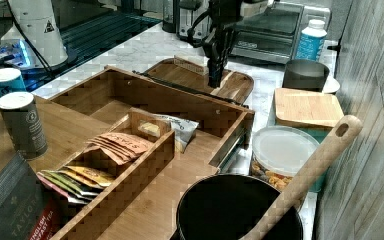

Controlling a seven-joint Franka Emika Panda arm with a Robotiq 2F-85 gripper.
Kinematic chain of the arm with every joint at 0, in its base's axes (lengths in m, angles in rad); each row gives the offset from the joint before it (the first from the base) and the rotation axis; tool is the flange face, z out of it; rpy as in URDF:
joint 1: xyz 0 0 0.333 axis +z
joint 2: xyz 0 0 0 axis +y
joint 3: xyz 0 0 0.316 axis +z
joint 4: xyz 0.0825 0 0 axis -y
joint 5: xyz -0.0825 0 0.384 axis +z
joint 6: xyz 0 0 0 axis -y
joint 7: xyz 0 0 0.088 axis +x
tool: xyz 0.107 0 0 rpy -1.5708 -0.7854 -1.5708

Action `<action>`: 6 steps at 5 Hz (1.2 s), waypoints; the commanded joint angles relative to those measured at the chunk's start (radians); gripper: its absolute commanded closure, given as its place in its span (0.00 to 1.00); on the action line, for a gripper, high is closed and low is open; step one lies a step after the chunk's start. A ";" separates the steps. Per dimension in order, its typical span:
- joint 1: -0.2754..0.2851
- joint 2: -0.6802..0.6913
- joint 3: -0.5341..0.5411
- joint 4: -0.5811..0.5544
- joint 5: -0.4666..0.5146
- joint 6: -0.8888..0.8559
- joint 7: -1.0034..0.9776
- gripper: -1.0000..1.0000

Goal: Close the drawer.

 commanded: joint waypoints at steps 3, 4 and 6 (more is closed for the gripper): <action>-0.104 0.072 0.035 -0.016 0.170 0.072 -0.289 1.00; -0.110 0.077 0.048 -0.042 0.267 0.063 -0.287 1.00; -0.106 -0.007 0.031 -0.093 0.199 0.065 -0.225 1.00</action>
